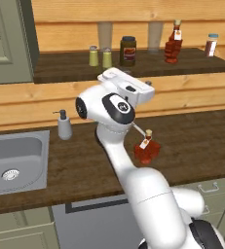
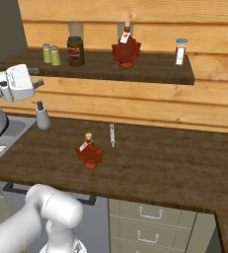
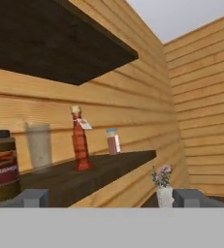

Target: Put the shaker and condiment bottle from the counter next to their counterparts in the cabinet.

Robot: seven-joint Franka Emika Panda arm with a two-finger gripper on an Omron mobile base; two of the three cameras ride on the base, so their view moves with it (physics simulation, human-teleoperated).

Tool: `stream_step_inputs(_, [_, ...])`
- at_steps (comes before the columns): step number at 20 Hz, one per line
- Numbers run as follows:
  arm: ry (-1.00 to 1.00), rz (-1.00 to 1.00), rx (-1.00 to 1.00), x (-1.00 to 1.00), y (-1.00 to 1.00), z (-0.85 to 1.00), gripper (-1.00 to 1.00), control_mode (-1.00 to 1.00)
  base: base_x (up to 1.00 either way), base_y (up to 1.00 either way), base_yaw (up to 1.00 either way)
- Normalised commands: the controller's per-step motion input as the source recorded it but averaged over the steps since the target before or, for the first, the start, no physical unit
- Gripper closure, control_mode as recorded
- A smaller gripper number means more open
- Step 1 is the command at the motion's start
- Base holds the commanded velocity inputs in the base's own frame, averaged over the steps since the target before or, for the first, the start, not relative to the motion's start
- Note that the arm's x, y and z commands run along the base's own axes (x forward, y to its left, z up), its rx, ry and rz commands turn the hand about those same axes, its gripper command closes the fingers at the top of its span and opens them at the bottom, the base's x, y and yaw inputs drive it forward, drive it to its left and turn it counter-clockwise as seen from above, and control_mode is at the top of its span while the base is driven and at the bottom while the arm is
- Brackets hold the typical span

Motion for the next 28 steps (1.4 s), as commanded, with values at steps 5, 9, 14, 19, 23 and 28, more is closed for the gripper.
stream_step_inputs(5, [0.14, -0.20, 0.19, -0.12, -0.38, -0.04, -1.00, -1.00, 0.00, 0.00, 0.00])
stream_step_inputs(9, [0.05, -0.14, 0.08, -0.04, -0.66, -0.38, -1.00, -1.00, 0.00, 0.00, 0.00])
stream_step_inputs(14, [-0.02, -0.05, -0.01, -0.62, -0.60, -0.88, -1.00, -1.00, 0.00, 0.00, 0.00])
stream_step_inputs(19, [0.00, 0.00, -0.12, -0.35, -0.27, -0.66, -1.00, -1.00, 0.00, 0.00, 0.00])
stream_step_inputs(23, [0.19, 0.00, 0.21, 0.00, -0.04, -0.32, -1.00, -1.00, 0.00, 0.00, 0.00])
stream_step_inputs(28, [0.27, -0.04, 0.31, -0.03, -0.07, -0.76, -1.00, -1.00, 0.00, 0.00, 0.00])
